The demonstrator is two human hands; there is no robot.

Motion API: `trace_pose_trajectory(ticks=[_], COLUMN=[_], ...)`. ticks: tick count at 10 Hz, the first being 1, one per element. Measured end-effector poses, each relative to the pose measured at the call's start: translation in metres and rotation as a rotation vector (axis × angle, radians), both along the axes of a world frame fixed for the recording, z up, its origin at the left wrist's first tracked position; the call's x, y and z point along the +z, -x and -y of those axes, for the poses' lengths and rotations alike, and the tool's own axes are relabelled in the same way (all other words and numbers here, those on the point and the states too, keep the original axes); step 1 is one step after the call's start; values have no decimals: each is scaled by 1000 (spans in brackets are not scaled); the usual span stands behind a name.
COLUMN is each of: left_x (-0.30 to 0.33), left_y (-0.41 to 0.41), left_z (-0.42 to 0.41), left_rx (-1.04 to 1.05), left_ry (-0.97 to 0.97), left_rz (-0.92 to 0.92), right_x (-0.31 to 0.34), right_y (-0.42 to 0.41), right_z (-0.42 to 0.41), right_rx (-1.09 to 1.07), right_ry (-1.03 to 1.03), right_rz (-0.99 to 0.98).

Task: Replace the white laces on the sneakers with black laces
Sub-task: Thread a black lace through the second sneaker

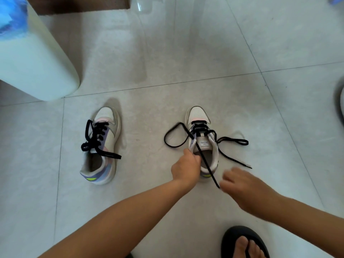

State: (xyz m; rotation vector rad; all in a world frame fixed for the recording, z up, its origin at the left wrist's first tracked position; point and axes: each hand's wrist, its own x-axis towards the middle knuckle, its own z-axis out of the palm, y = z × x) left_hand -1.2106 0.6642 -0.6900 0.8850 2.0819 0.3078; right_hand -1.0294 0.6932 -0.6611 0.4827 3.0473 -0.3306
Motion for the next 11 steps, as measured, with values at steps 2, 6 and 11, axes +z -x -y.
trace_pose_trajectory(ticks=[2,6,11], left_x=[-1,1,-5], left_y=[20,37,88], left_z=[-6,-2,-59], left_rx=[-14,-47,563], left_ry=[10,-3,-76], left_rz=[-87,22,567], right_x=[-14,-14,-30], right_y=[-106,87,107], right_z=[25,-37,-36], right_rx=[118,-512,-417], right_ry=[-60,-5,-233], right_rz=[626,-132,66])
